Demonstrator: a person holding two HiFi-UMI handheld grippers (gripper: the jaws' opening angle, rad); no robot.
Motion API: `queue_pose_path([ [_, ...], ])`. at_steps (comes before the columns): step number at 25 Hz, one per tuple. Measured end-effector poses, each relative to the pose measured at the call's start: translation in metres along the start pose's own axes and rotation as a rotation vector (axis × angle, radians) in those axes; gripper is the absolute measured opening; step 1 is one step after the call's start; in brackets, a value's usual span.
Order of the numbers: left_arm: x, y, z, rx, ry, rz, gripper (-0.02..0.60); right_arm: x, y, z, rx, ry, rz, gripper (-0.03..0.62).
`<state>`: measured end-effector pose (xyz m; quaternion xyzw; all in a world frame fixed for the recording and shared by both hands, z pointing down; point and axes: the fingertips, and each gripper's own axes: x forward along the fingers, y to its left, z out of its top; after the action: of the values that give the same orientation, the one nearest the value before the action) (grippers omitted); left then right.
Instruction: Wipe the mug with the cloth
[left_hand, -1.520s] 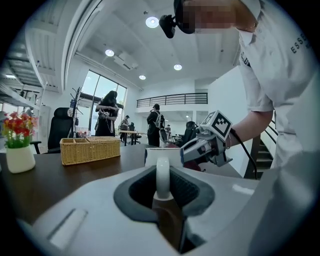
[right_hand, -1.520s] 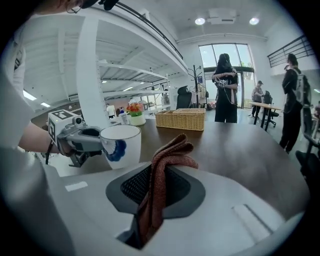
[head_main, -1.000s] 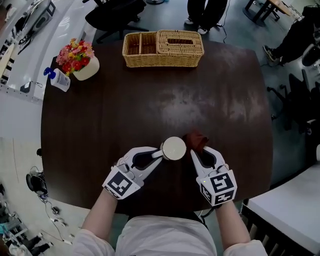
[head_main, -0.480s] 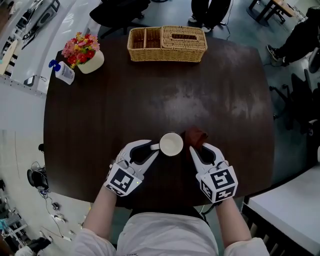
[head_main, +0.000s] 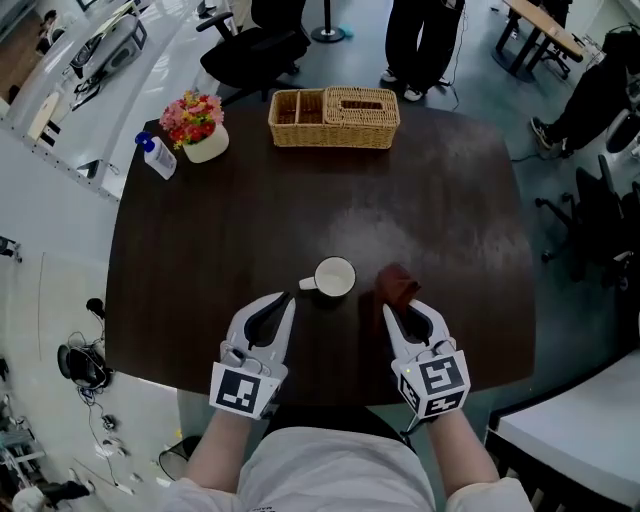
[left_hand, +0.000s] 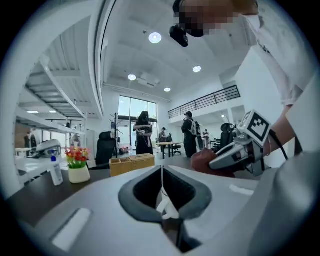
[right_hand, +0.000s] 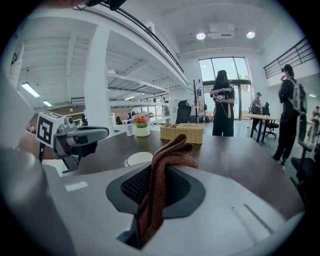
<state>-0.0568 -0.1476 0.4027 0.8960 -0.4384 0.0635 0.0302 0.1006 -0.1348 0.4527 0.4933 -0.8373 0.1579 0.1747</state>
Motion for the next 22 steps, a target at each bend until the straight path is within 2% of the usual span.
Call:
queue_pose_path([
  [1,-0.007,-0.004,0.008,0.007,-0.007,0.031,0.001,-0.009,0.003,0.003,-0.013,-0.018,-0.003,0.081],
  [4,-0.029,-0.016,0.030,-0.006,-0.024,0.100,0.000,-0.038,0.013,0.011,-0.053,-0.059,-0.017,0.081],
  [9,-0.066,-0.047,0.051,-0.027,-0.039,0.163,0.000,-0.088,0.034,0.009,-0.100,-0.113,-0.031,0.081],
  [14,-0.101,-0.078,0.072,0.013,-0.064,0.149,0.000,-0.128,0.059,0.004,-0.102,-0.138,-0.041,0.081],
  [22,-0.213,-0.174,0.051,0.044,-0.089,0.107,0.000,-0.233,0.126,-0.050,-0.152,-0.211,-0.067,0.080],
])
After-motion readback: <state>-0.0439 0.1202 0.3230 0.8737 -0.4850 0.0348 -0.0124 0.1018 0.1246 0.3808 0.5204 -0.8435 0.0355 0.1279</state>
